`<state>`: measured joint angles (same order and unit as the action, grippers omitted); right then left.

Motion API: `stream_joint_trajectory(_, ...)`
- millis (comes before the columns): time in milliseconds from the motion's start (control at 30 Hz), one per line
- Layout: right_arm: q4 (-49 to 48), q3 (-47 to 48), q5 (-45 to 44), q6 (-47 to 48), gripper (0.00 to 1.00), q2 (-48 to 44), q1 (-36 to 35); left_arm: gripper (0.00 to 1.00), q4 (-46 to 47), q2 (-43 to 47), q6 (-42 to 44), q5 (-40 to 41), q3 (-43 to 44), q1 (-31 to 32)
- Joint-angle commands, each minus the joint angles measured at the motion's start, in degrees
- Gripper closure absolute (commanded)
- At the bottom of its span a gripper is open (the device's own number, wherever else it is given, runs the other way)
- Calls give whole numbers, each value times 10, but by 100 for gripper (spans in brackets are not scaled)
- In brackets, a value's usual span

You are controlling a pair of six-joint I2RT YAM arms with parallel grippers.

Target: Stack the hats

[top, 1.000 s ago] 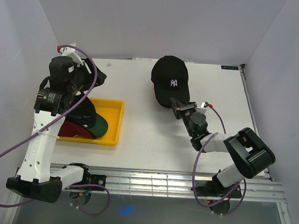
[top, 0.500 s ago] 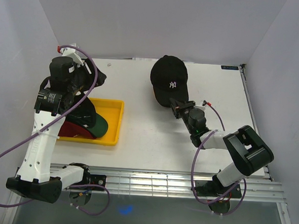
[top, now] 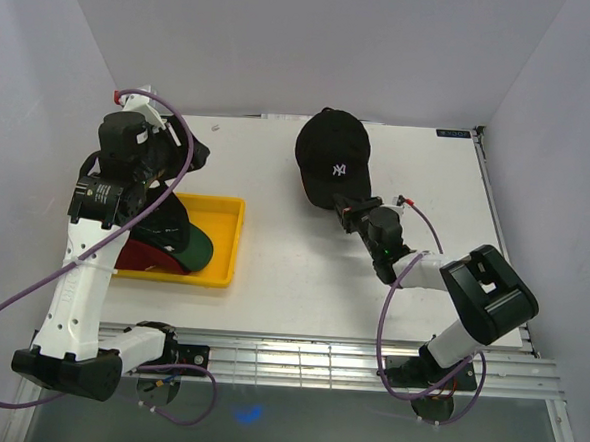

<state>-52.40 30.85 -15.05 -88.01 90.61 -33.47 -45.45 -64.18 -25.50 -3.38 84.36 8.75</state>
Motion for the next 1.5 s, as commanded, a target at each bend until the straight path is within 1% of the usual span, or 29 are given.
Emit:
stream_joint_trajectory(0, 173, -4, -15, 18, 92, 0, 2, 28, -1, 11, 7, 8, 4, 2)
stream_joint_trajectory(67, 210, 10, -17, 28, 92, -3, 4, 28, -1, 10, 7, 10, 4, 3)
stream_joint_trajectory(200, 212, 7, -7, 32, 92, 0, 12, 28, -1, 9, 7, 8, 4, 4)
stream_joint_trajectory(433, 214, 7, 41, 34, 92, 26, 24, 28, -1, 10, 7, 10, 2, 4)
stream_joint_trajectory(900, 218, 2, 56, 25, 92, 54, 32, 28, -4, 12, 9, 14, 4, 4)
stream_joint_trajectory(1100, 223, 1, 74, 27, 91, 62, 39, 26, -5, 11, 8, 14, 5, 3)
stream_joint_trajectory(1133, 225, 1, 78, 25, 87, 64, 40, 25, -5, 11, 9, 14, 5, 4)
stream_joint_trajectory(1200, 229, 1, 78, 26, 82, 66, 40, 25, -5, 11, 10, 13, 4, 4)
stream_joint_trajectory(1300, 231, -4, 78, 23, 70, 64, 42, 25, -5, 12, 10, 14, 2, 4)
stream_joint_trajectory(1333, 232, -4, 78, 23, 63, 65, 43, 25, -4, 12, 10, 14, 2, 4)
stream_joint_trajectory(1400, 232, -5, 83, 22, 58, 65, 46, 25, -4, 12, 10, 14, 1, 3)
stream_joint_trajectory(1433, 232, -5, 84, 22, 52, 64, 46, 25, -4, 12, 10, 14, 1, 3)
stream_joint_trajectory(1467, 232, -5, 85, 22, 50, 63, 47, 25, -4, 12, 9, 14, 3, 4)
